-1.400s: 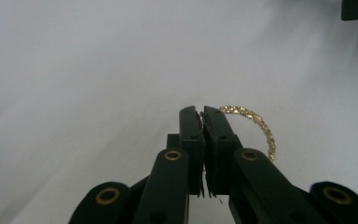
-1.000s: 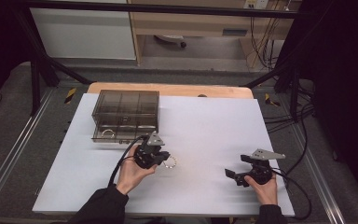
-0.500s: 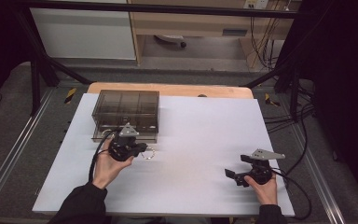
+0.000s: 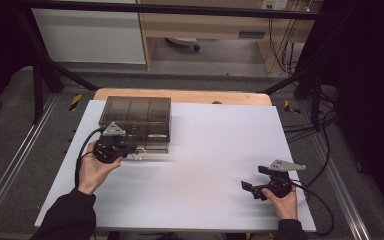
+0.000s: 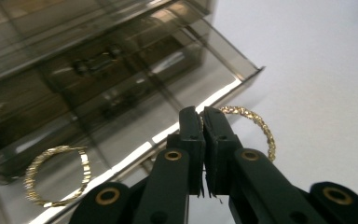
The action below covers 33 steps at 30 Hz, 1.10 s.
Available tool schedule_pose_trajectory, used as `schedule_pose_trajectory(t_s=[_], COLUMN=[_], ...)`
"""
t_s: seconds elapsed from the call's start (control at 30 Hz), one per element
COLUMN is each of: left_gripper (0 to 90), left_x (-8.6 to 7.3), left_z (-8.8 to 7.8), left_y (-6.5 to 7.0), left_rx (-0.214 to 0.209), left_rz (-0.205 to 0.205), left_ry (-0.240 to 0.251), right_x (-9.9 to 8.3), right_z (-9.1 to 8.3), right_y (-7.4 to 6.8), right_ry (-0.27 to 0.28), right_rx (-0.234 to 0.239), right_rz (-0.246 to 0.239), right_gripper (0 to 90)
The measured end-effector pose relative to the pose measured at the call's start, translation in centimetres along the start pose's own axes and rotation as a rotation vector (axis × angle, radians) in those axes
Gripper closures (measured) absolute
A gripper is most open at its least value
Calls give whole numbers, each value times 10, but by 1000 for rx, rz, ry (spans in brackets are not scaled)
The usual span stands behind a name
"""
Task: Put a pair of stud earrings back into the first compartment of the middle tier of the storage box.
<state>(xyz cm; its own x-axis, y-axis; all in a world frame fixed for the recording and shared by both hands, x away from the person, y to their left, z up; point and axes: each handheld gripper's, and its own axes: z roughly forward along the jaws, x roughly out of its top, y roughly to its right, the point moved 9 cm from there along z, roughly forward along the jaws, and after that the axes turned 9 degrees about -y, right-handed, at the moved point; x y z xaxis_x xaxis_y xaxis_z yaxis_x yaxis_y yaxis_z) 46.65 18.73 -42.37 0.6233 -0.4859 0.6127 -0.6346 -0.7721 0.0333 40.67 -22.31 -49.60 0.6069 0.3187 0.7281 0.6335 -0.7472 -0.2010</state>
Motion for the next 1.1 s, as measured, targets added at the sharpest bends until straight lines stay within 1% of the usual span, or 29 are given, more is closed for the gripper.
schedule_pose_trajectory(t_s=[0.13, 0.2, 0.23, 0.4, 0.53, 0.6, 0.73, 0.87, 0.93, 1.0, 1.1], left_gripper=[860, 860, 860, 860, 860, 860, 860, 860, 860, 860, 860], left_x=[0, -1, -1, -5, -8, -9, -11, -14, -16, -18, -20], left_z=[-5, -6, -7, -4, -1, 1, 4, 7, 8, 9, 12], left_y=[-17, -24, -28, -48, -60, -65, -75, -85, -88, -92, -95], left_rx=[28, 37, 46, 83, 110, 115, 146, 161, 169, 180, 182], left_rz=[-21, -38, -38, -68, -73, -83, -96, -112, -122, -127, -138], left_ry=[2, 3, 1, -5, -11, -6, -14, -20, -17, -27, -31], right_x=[0, 0, 0, 0, 0, 0, 0, 0, 0, 0, 0], right_z=[0, 0, 0, 0, 0, 0, 0, 0, 0, 0, 0], right_y=[0, 0, 0, 0, 0, 0, 0, 0, 0, 0, 0], right_ry=[-6, -4, -3, -6, -6, -6, -2, -2, 0, 0, 0], right_rx=[2, 1, 3, 2, 1, 2, 0, 0, -1, 0, -1], right_rz=[1, 1, 4, 1, 2, 1, 1, 1, 2, 2, 0], right_gripper=[7, 7, 7, 7, 6, 6, 6, 6, 6, 6, 6])
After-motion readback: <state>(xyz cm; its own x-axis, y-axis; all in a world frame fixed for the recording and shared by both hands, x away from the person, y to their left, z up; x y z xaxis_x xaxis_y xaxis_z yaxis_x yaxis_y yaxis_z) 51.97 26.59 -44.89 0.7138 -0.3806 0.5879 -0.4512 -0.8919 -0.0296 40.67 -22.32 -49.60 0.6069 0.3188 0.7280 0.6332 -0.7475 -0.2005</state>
